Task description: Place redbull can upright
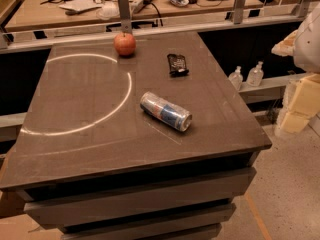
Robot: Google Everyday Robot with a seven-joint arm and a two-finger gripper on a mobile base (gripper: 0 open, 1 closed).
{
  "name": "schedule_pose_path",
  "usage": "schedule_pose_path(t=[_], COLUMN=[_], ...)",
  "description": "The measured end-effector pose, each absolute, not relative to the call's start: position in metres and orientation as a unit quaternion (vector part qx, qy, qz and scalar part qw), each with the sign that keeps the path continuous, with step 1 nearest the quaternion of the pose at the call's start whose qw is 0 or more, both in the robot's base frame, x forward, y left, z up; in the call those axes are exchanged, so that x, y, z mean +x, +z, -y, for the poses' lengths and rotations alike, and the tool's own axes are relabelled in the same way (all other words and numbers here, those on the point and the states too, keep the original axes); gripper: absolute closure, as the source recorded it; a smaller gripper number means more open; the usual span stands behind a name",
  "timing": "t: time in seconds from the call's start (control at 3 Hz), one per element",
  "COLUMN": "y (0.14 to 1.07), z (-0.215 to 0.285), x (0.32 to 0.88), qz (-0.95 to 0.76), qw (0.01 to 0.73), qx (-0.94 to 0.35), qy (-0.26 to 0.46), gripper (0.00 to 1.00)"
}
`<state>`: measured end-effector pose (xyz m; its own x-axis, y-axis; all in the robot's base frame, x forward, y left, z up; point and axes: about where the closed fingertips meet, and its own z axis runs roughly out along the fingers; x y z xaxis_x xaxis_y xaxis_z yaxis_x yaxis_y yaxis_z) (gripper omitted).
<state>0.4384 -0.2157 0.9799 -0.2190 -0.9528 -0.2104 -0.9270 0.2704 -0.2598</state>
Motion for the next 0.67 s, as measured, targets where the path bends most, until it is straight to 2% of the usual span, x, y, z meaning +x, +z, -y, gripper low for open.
schedule_pose_path(t=[0.33,0.67], y=[0.98,0.978], z=[0.212,0.178], x=[0.44,0.457], qz=[-0.782,-0.793], qw=[0.166,0.164], qx=[-0.6,-0.587], qy=[-0.034,-0.013], gripper=[0.0,0.0])
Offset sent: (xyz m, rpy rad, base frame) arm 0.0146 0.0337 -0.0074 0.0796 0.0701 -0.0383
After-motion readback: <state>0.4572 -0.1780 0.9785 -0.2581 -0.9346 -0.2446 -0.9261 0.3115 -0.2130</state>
